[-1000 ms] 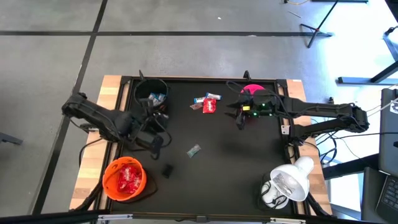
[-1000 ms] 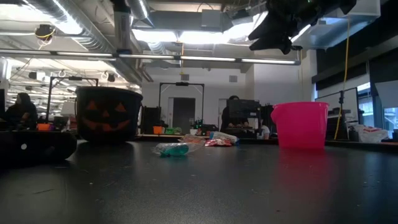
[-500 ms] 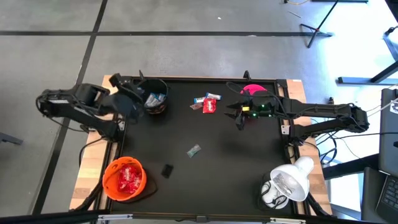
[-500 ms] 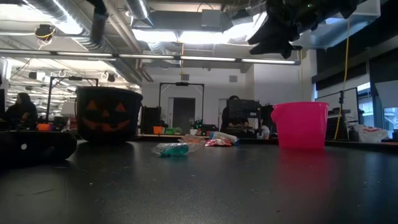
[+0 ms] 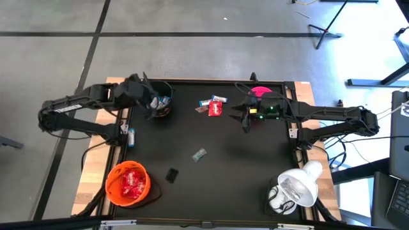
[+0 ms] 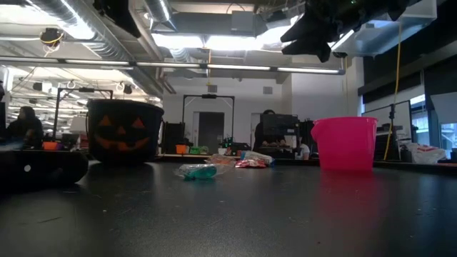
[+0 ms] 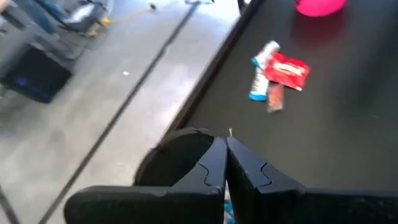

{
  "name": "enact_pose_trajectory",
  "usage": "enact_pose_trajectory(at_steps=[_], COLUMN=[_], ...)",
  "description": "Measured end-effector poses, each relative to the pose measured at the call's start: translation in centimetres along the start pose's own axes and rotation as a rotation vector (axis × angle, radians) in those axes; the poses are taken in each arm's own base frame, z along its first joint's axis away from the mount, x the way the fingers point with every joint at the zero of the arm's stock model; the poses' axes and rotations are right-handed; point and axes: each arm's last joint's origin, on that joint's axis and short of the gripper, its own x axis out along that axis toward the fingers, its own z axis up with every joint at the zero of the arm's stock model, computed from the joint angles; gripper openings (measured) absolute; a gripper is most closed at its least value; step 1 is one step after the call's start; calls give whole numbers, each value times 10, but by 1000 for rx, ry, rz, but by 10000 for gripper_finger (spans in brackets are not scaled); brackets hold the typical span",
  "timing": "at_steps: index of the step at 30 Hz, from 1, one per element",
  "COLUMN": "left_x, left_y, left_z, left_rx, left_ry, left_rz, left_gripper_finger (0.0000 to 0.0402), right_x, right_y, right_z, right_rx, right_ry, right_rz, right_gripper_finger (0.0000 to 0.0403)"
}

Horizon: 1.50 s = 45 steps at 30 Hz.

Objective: Sort candy
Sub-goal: Put the white chocolate bar into the black bucket

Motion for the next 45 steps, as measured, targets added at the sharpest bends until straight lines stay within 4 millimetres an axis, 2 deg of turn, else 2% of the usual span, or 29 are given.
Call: enact_pose_trajectory(at_steps=[6,11,14,21,27,31,36,41,45], left_x=[-1,-9,-8,16,38,45,56,77,99], left_y=[1,2,-4,-34,-50,-55,-60,-66,-73], left_z=[-13,-43,-59,-98,-131,-129,-125,-126,-131], left_rx=[-48,-101,-136,-101,-16,-1,4,-33,-77], left_ry=[127,447,598,852,1032,1011,996,1125,1262], left_rz=[-142,-182,-254,-431,-460,-478,-470,-378,-263], left_gripper_finger=[0,0,0,0,1,26,88,141,154], right_x=[0,0,0,0,0,0,0,0,0], right_y=[0,0,0,1,2,2,2,2,2], right_z=[0,0,0,1,1,1,1,1,1], right_rx=[0,0,-1,-33,-94,-135,-166,-193,-210], right_ry=[3,3,3,-5,-4,-6,-10,-12,-12], right_rz=[7,7,7,36,46,46,46,46,47], right_gripper_finger=[186,186,186,186,186,186,186,186,186])
